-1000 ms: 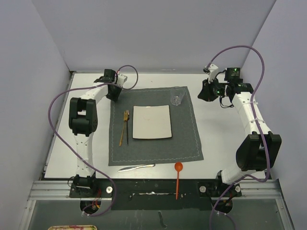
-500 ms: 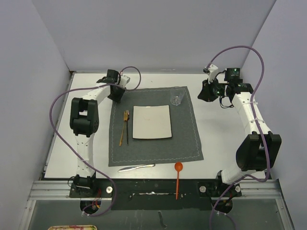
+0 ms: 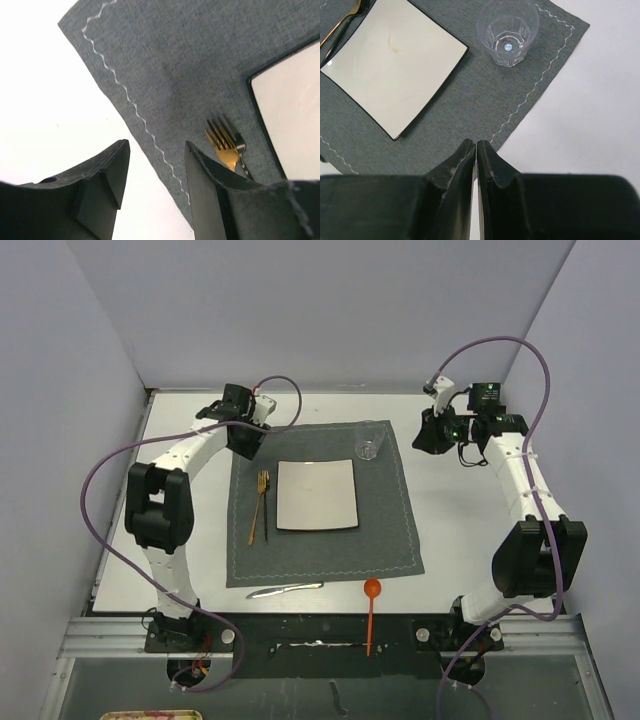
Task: Set the dinner table for one person
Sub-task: Adjust the fork on the napkin.
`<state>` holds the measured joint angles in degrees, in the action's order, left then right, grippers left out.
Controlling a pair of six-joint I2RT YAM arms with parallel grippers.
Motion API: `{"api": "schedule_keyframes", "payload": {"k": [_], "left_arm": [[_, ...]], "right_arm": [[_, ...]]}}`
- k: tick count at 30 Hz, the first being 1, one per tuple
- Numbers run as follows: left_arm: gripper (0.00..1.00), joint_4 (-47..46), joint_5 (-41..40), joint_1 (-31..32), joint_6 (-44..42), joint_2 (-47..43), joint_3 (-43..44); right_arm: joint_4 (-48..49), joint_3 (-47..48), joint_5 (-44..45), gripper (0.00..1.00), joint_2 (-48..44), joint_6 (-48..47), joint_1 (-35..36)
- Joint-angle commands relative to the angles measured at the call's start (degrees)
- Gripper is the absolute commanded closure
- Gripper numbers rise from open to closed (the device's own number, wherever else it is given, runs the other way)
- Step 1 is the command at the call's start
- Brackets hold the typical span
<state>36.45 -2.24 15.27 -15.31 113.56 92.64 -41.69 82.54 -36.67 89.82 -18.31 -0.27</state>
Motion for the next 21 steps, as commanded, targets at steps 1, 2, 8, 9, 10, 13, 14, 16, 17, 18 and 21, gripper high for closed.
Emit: {"api": "schedule_keyframes", "payload": {"k": [1,2,8,9,10,13,14,16,17,18,21], "left_arm": [[0.53,0.33,0.44,-0.52,1.79,-5.41,-3.87],[0.53,0.69,1.84,-0.50,2.38,-5.85,-4.95],[0.55,3.74,8.00,0.12,7.35,-7.86,-11.91],[0.55,3.94,8.49,0.35,7.84,-8.62,-13.11],[0.56,3.93,9.11,0.47,8.24,-9.65,-14.28],[0.56,3.64,10.04,1.20,8.49,-12.77,-17.13],[0.56,4.01,10.55,1.37,8.58,-13.39,-17.48],[0.57,4.50,11.05,1.78,8.88,-14.55,-18.14],[0.57,4.43,11.22,2.08,9.08,-15.18,-18.62],[0.57,4.24,11.56,2.30,9.23,-15.75,-19.02],[0.57,3.89,12.11,3.23,9.69,-16.41,-20.26]], "right_arm": [[-0.53,-0.02,-0.80,0.91,-3.82,-1.23,0.27],[-0.81,-0.01,-0.71,0.91,-4.21,-1.43,0.28],[-1.99,-0.31,0.54,0.90,-6.37,-2.24,0.30],[-1.97,-0.42,0.68,0.90,-6.61,-2.26,0.28],[-2.05,-0.60,0.77,0.90,-6.88,-2.26,0.30],[-2.33,-0.58,0.89,0.90,-7.13,-2.18,0.27],[-2.41,-0.63,0.89,0.90,-7.25,-2.10,0.27],[-2.43,-0.63,0.81,0.90,-7.36,-1.89,0.27],[-2.45,-0.56,0.81,0.90,-7.53,-1.83,0.27],[-2.55,-0.50,0.81,0.90,-7.64,-1.82,0.27],[-2.79,-0.45,0.81,0.90,-8.02,-1.82,0.27]]}}
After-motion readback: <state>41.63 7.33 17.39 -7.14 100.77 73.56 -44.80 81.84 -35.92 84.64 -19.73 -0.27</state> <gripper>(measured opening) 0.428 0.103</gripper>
